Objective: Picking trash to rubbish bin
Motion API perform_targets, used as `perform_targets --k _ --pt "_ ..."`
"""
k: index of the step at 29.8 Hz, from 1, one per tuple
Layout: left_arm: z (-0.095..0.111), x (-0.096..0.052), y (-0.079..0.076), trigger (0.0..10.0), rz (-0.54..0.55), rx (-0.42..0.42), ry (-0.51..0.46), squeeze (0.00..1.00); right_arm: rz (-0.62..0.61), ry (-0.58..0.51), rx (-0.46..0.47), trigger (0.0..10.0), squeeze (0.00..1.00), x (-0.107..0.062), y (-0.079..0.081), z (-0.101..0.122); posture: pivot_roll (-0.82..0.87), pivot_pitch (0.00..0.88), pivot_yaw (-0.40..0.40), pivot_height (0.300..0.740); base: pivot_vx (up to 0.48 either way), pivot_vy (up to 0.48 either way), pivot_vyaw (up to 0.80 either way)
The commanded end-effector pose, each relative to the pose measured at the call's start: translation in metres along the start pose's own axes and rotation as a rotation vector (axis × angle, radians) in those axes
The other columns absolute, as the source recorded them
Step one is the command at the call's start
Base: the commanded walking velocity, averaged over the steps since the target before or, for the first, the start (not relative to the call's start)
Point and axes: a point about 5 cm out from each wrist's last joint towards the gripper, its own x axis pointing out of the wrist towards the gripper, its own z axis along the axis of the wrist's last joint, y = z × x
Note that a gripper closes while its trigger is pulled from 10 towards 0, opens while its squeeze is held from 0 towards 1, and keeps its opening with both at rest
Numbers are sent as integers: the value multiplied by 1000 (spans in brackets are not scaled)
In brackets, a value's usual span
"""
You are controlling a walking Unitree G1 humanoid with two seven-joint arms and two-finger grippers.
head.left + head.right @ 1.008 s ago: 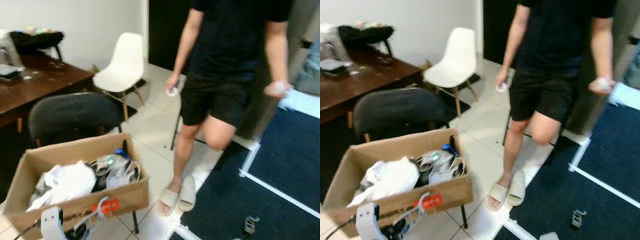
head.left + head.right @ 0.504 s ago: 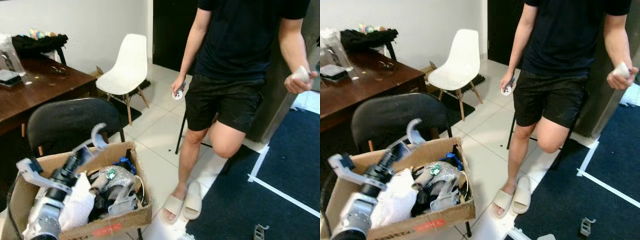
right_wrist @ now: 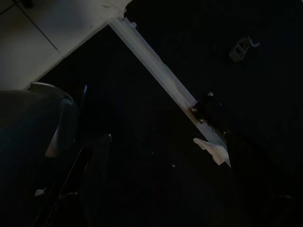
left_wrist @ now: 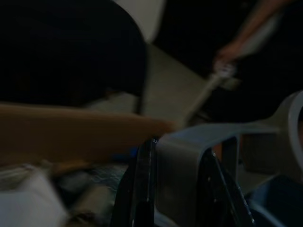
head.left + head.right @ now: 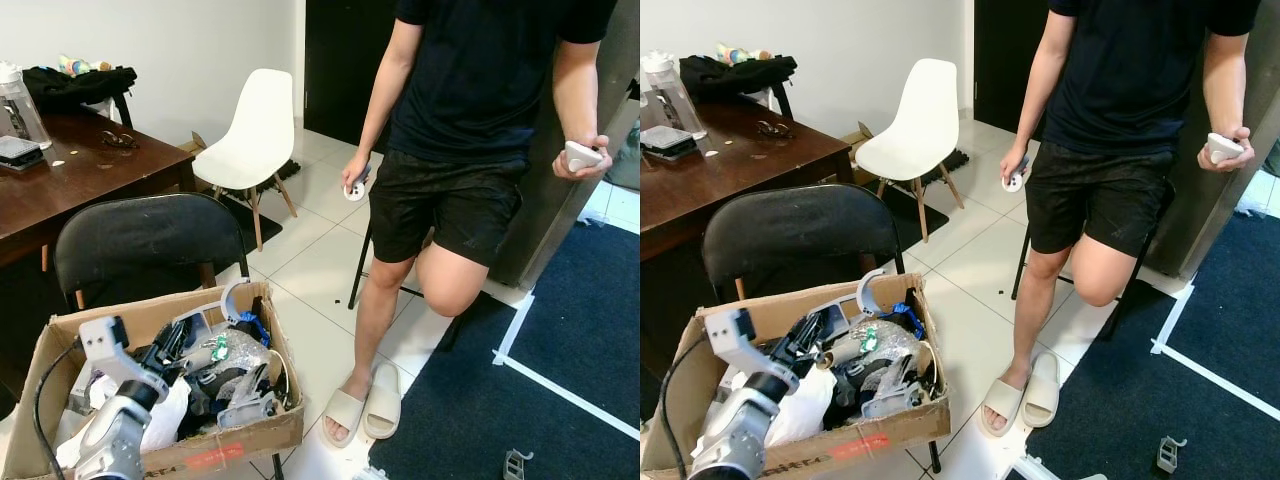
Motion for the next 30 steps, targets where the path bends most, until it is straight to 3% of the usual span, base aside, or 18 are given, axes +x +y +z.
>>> perform_targets --k 1,4,7,9,10,13,14,22,26,27,28,29,30 --pt "5 -1 11 10000 94 107 18 0 7 3 -5 10000 0 0 2 -3 -118 144 31 740 0 0 0" --pt "9 -1 14 10000 142 161 15 0 8 2 -5 10000 0 0 2 -3 -117 141 30 740 0 0 0" --pt "19 -2 24 10000 277 254 -10 0 7 2 -8 10000 0 0 2 -2 -117 137 31 740 0 0 0" --pt "19 -2 24 10000 277 254 -10 0 7 2 -8 10000 0 0 2 -2 -117 137 31 740 0 0 0" --pt "22 -3 30 10000 343 269 -25 0 7 2 -8 10000 0 0 2 -2 -121 134 32 740 0 0 0" --pt "23 -3 33 10000 382 273 -32 0 7 2 -9 10000 0 0 2 -2 -122 130 32 740 0 0 0" --pt "23 -4 34 10000 397 268 -38 1000 7 1 -9 10000 0 0 2 -2 -122 130 32 740 0 0 0" --pt "22 -2 33 10000 409 274 -36 1000 11 -2 -9 10000 0 0 3 0 -117 135 33 740 0 0 0" --pt "18 3 24 10000 279 161 -28 1000 15 -1 -10 10000 0 0 4 0 -115 139 33 740 0 0 0" --pt "18 4 21 10000 227 123 -38 788 16 -1 -11 10000 0 0 5 0 -114 141 32 740 0 0 0" --pt "18 4 21 10000 227 123 -38 788 16 -1 -11 10000 0 0 5 0 -114 141 32 740 0 0 0" --pt "19 5 19 10000 181 94 -42 0 17 0 -11 10000 0 0 5 -1 -114 141 33 740 0 0 0" --pt "19 5 19 10000 181 94 -42 0 17 0 -11 10000 0 0 5 -1 -114 141 33 740 0 0 0"
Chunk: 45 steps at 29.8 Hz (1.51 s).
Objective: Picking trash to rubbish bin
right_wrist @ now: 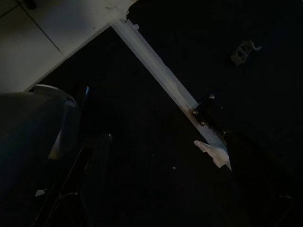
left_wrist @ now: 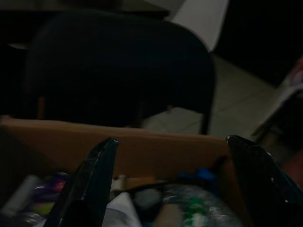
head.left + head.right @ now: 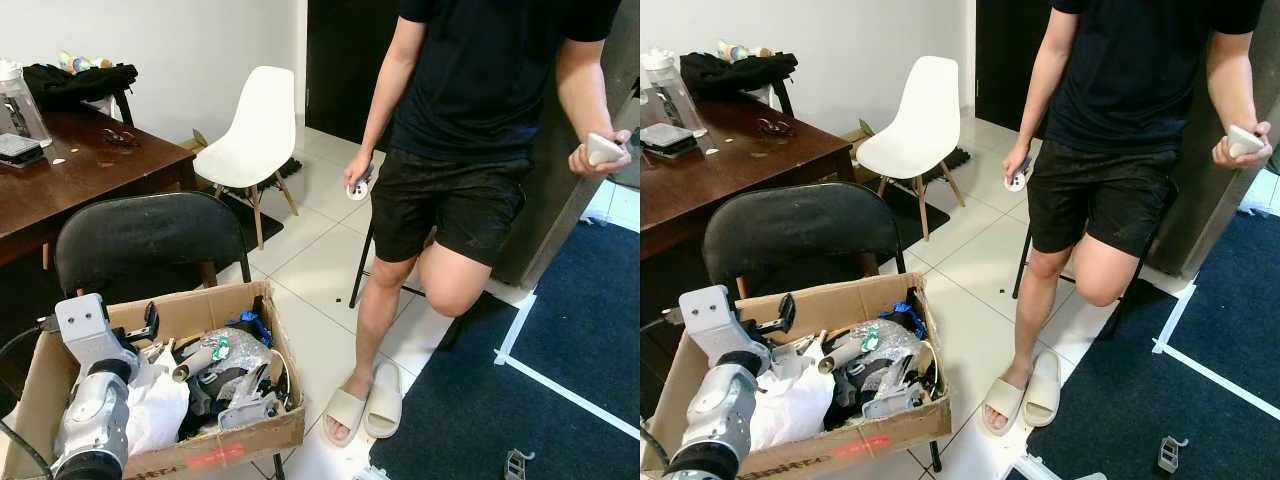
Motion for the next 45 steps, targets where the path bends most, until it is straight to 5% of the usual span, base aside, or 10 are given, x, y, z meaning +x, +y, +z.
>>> perform_targets --k 1,4,10,28,33,38,43,45 --pt "0 1 -3 10000 -61 -71 4 0 15 5 -8 10000 0 0 4 -3 -112 142 34 740 0 0 0" --pt "7 -2 -7 10000 -232 -170 -19 0 16 7 -8 10000 0 0 5 -4 -113 144 36 740 0 0 0" --pt "6 -10 -6 10000 -356 -174 3 0 20 11 -8 10000 0 -1 7 -6 -108 147 38 740 -166 0 0" --pt "-33 -40 1 10000 -461 -157 219 0 25 17 -21 10000 0 -1 8 -9 -104 153 38 740 -370 0 0" --pt "-74 -72 15 10000 -420 8 469 0 29 18 -24 10000 0 -1 10 -10 -103 154 42 740 -189 0 0" --pt "-91 -90 28 10000 -326 102 577 0 30 20 -25 10000 0 -1 10 -10 -103 156 44 740 0 0 0" --pt "-123 -129 43 10000 -234 349 846 0 32 22 -27 10000 0 -1 11 -11 -101 156 45 740 0 -156 0" --pt "-129 -138 46 10000 -218 387 887 0 32 22 -27 10000 0 -1 11 -11 -102 156 45 740 0 -456 0"
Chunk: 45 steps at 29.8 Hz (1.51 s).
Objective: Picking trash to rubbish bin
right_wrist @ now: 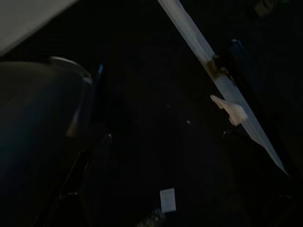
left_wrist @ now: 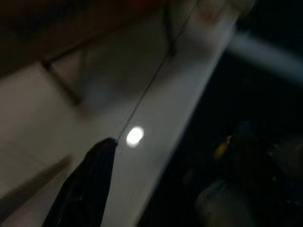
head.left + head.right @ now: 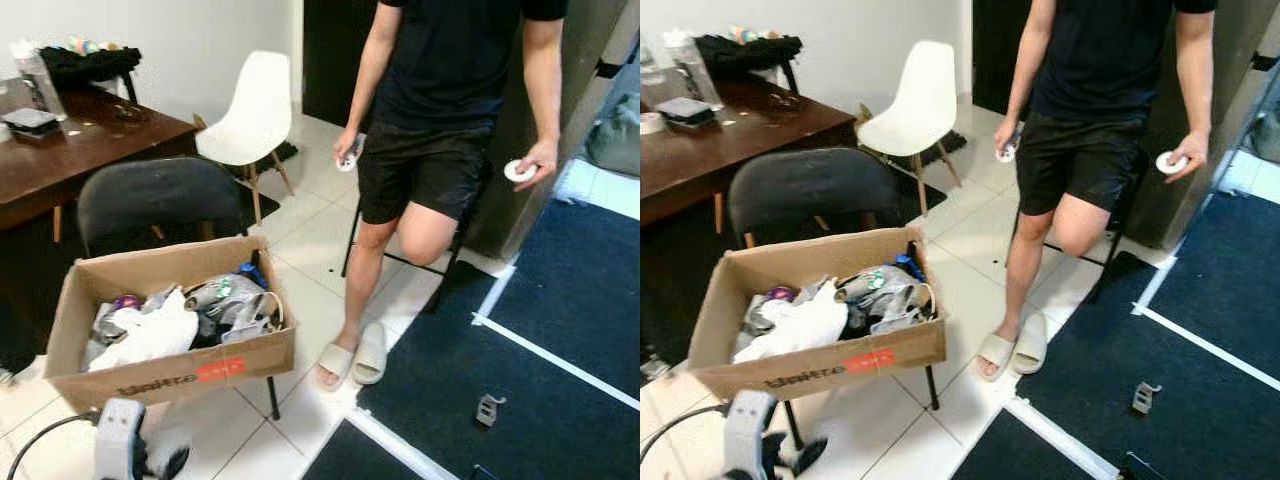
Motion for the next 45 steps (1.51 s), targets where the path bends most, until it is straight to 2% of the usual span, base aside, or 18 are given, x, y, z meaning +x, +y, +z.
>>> perform_targets --k 1,3,5,7,9,11,16,18,22,25,29,35,45 --pt "-25 -5 -3 10000 37 6 107 0 9 -1 -1 10000 0 0 2 -1 -103 155 45 740 0 -450 0" --pt "-38 -8 -7 10000 57 -9 156 0 9 -1 -1 10000 0 0 2 -1 -102 152 44 740 0 -448 0" --pt "-38 -8 -7 10000 57 -9 156 0 9 -1 -1 10000 0 0 2 -1 -102 152 44 740 0 -446 0" --pt "-59 -12 -15 10000 108 -46 225 0 10 -3 -3 10000 0 0 2 -1 -101 146 40 740 0 -146 0" --pt "-63 -13 -18 10000 111 -62 238 0 10 -4 -4 10000 0 0 2 -1 -101 146 40 740 0 0 0" --pt "-78 -15 -30 10000 89 -44 307 0 11 -7 -10 10000 0 0 2 0 -102 142 39 740 0 0 0" --pt "-91 -18 -41 10000 67 -6 368 0 18 -13 -12 10000 0 0 2 1 -105 142 40 740 0 0 0" --pt "-102 -20 -52 10000 33 26 419 0 39 -27 0 10000 0 0 2 3 -104 143 39 740 0 0 0" --pt "-105 -21 -56 10000 25 21 433 0 45 -28 1 10000 0 0 2 4 -104 143 39 740 0 0 0" --pt "-111 -20 -71 10000 -38 81 472 0 64 -34 4 10000 0 0 3 5 -110 146 41 740 0 0 0" --pt "-108 -15 -79 10000 -51 103 468 0 72 -26 -9 10000 0 0 3 3 -110 146 39 740 0 0 781" --pt "-107 -16 -76 10000 -71 155 471 0 77 -25 -15 10000 0 0 5 3 -108 145 39 740 0 0 781" --pt "-107 -16 -75 10000 -76 180 476 0 96 -26 -33 10000 0 0 11 4 -104 145 35 740 0 0 781"
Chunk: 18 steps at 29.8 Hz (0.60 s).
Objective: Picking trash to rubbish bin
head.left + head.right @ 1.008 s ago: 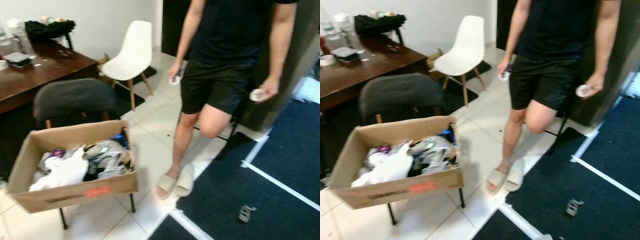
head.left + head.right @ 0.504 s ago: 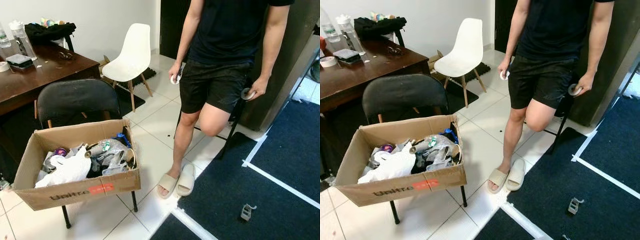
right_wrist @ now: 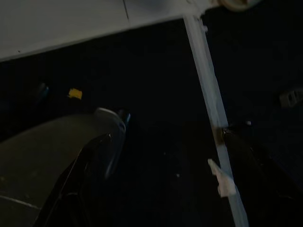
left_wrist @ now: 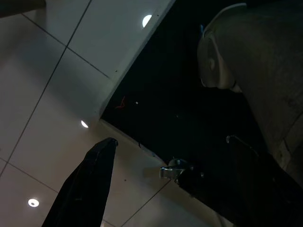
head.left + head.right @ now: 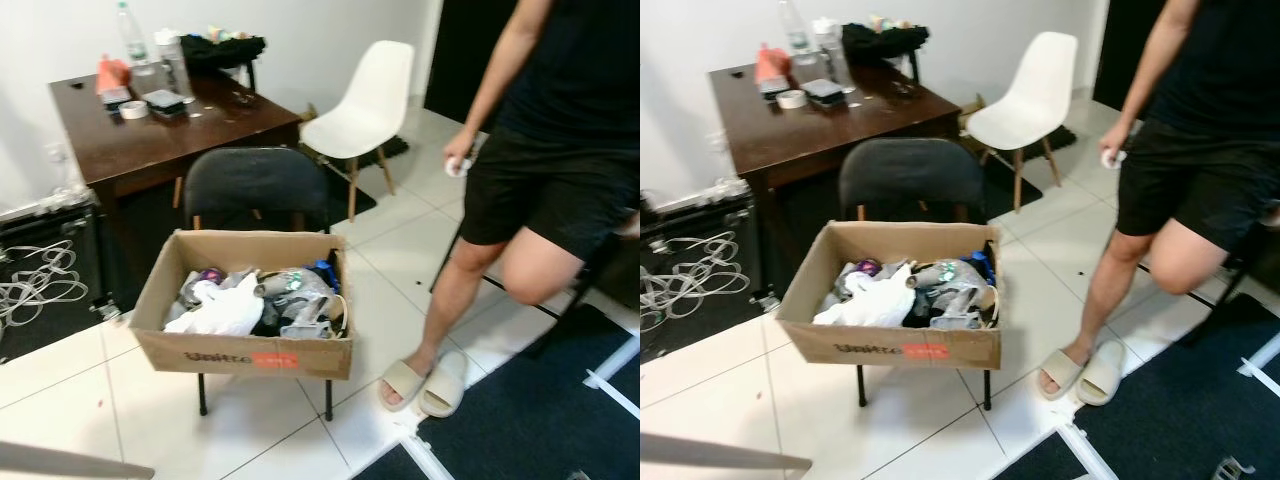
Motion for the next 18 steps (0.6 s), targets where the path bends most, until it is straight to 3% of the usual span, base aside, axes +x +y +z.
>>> perform_targets --k 1,18 --pt "-11 0 -8 10000 -26 10 41 0 31 8 -10 10000 0 0 10 -4 -104 145 35 740 0 0 781" --pt "-11 0 -8 10000 -40 19 54 0 42 15 -34 10000 0 0 10 -5 -106 147 34 740 0 0 781"
